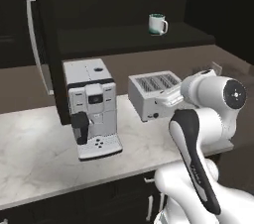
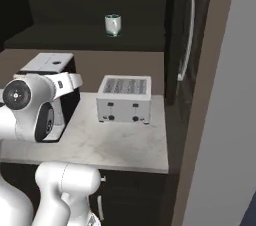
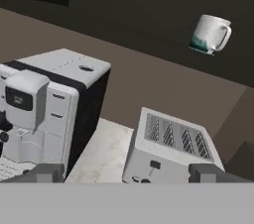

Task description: Open the cabinet directly in front. Then move the liquor and the mug to the dining counter with the jar on it.

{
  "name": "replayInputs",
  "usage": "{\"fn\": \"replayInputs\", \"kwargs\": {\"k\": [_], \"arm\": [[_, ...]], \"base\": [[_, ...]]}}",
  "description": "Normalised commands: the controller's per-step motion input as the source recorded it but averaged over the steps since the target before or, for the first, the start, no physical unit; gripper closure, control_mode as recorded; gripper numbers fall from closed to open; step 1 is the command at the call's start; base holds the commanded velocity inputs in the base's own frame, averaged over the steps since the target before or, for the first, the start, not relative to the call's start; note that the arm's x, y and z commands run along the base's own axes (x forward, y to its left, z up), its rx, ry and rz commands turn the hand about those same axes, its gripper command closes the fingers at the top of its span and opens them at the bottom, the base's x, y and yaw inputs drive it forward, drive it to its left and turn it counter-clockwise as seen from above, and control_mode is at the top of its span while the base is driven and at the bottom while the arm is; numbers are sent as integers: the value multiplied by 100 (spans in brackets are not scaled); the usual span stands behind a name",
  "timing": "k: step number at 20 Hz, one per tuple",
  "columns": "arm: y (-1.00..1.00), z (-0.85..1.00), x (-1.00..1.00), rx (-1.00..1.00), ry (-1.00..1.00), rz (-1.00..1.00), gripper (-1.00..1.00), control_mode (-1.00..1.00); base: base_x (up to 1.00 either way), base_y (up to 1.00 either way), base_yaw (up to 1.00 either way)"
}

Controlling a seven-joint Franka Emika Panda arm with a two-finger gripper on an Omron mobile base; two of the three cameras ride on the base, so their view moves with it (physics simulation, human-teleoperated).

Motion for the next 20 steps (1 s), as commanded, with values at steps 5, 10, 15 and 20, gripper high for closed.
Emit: {"fn": "replayInputs", "kwargs": {"k": [5,10,15,20], "arm": [[0,0,0,0,0,0,-100,100],[0,0,0,0,0,0,-100,100],[0,0,0,0,0,0,-100,100],[0,0,0,0,0,0,-100,100]], "base": [[1,-95,0],[0,-24,0],[0,1,0],[0,21,0]]}}
